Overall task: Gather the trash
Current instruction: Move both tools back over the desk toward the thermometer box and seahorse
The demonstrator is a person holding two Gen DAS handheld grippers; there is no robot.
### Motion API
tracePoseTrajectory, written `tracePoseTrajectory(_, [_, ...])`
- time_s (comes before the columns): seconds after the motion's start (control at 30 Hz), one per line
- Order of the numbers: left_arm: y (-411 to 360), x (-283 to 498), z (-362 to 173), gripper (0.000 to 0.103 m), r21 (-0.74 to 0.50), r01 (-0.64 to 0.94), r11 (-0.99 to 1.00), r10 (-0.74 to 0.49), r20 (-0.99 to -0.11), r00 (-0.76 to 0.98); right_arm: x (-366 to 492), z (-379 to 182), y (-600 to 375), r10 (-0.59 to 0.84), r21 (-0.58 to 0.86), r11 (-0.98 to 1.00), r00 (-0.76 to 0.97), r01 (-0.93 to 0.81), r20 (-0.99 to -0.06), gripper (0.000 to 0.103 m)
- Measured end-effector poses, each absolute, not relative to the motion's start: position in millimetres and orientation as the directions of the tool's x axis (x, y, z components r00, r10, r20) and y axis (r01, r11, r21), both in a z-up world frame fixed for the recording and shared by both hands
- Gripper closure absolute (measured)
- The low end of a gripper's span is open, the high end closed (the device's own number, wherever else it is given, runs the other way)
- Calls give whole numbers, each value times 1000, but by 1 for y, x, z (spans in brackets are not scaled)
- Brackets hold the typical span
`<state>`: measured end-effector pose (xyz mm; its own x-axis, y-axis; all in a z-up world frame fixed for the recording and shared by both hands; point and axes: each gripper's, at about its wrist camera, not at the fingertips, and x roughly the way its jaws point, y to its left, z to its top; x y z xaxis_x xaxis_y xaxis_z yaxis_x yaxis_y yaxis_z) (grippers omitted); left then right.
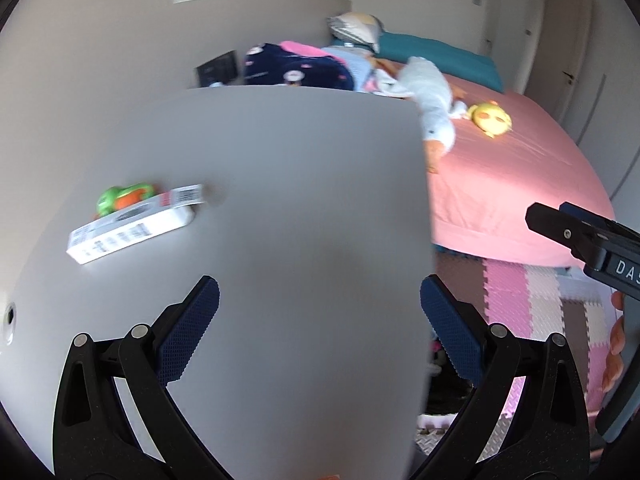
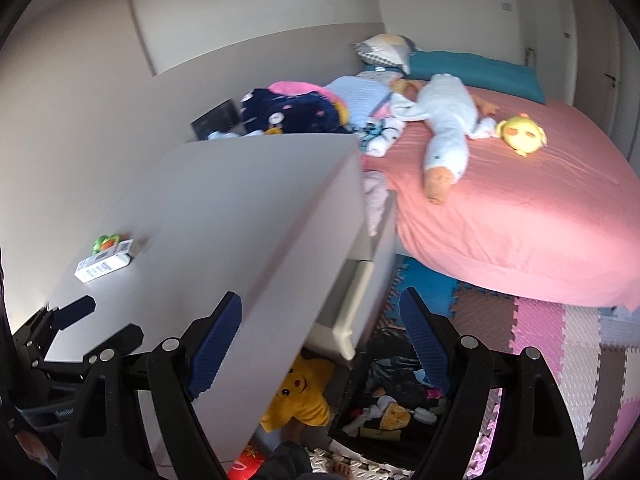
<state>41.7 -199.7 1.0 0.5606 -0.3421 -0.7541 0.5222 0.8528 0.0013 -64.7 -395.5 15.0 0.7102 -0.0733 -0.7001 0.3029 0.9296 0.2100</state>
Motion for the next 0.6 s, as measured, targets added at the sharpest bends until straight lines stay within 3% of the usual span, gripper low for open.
tracePoseTrajectory(0.4, [-121,77,-2,6,-45,360,932,-267,-756,598,-16,13,-333,9,188,966,706,177,-708,22])
tracePoseTrajectory(0.6, [-91,110,-2,6,-191,197,961,-272,-771,577,2,9,-319,27,185,971,697,153,-717,22])
